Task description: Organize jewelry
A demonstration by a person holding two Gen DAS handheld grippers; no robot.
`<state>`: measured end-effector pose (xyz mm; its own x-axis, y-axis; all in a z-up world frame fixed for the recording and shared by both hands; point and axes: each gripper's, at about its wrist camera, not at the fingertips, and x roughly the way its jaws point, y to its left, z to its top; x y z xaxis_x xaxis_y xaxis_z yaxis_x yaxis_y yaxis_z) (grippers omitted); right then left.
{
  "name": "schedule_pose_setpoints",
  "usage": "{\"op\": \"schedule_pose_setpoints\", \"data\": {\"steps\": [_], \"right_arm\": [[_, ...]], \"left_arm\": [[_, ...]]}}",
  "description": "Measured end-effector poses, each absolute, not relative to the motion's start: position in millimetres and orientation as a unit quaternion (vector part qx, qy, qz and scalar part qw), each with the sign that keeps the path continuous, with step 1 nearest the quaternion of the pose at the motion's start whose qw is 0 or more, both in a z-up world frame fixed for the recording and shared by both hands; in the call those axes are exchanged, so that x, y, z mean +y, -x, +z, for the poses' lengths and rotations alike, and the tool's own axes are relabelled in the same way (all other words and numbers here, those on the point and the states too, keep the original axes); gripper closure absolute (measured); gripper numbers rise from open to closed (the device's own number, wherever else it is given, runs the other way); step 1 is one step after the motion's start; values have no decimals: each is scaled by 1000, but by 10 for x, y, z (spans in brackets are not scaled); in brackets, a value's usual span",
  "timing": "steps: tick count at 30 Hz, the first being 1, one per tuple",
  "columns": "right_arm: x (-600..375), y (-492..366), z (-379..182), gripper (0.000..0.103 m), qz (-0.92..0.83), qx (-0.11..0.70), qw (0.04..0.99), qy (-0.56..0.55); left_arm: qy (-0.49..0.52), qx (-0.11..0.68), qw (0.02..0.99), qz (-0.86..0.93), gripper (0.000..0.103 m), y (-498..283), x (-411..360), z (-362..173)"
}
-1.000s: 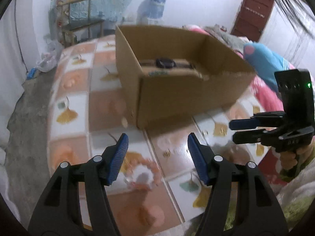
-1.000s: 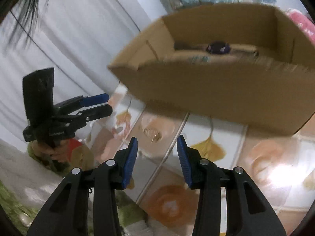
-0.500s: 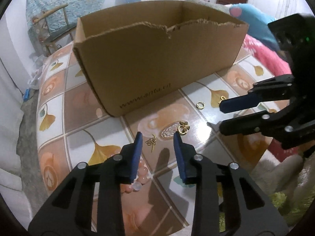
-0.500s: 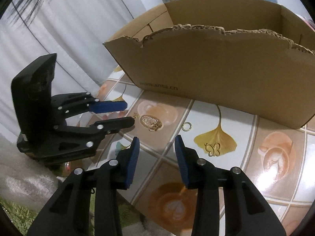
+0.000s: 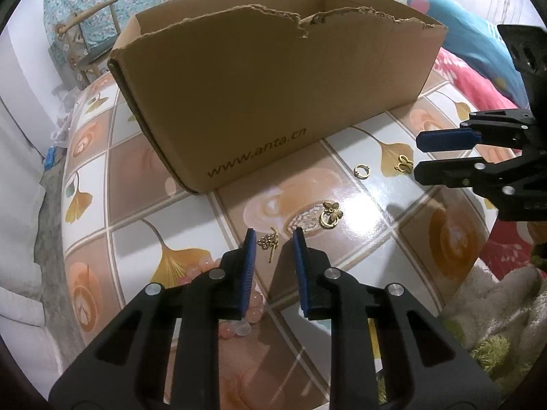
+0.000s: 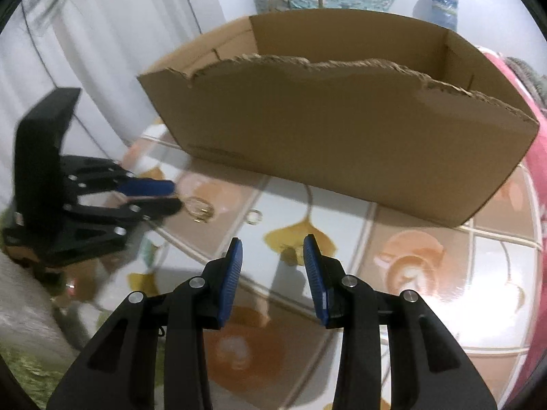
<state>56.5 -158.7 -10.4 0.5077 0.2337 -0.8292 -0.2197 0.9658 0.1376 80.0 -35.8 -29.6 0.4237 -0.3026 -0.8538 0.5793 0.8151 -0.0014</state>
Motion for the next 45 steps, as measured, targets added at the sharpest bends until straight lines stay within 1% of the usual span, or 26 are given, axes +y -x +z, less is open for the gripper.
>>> {"op": "schedule_pose_setpoints", "data": {"steps": [1,2,4,6,7,12,14,16,19,29,31,36,45], "right_arm": [[-1587,-567,-120,68,127,480,868,-3],[-1586,-575,-143,71,120,482,868,4],[-1588,-583,-179,73,115,486,866,9],[-1591,-597,-204,76,113,489,865,10],[-1590,-605,-215,78,110,489,865,13],[-1575,-630,-236,79,107,486,867,24],[-1566,-630,-242,81,104,485,867,33],[-1578,-638,-242,88,108,488,866,30],[-1578,-647,-249,91,109,489,865,29],[-1579,-659,-252,92,107,488,866,18],[-1597,-656,-241,92,108,488,866,17],[-1636,-617,-179,92,108,482,869,17],[-1671,-546,-59,92,107,470,876,16]], "left_arm": [[-149,466,831,-265,87,-802,-370,-297],[-149,466,831,-264,88,-798,-387,-304],[-148,466,832,-263,92,-800,-391,-309],[-148,466,832,-262,94,-798,-403,-318],[-148,465,833,-262,94,-796,-406,-321],[-151,464,833,-260,95,-788,-436,-330],[-153,464,833,-260,95,-783,-444,-329],[-152,463,833,-260,95,-780,-438,-330],[-153,462,834,-259,95,-779,-431,-331],[-150,458,836,-261,96,-768,-397,-336],[-149,458,836,-263,100,-763,-392,-335],[-149,456,837,-263,102,-748,-385,-320],[-150,441,847,-257,102,-710,-347,-188]]}}
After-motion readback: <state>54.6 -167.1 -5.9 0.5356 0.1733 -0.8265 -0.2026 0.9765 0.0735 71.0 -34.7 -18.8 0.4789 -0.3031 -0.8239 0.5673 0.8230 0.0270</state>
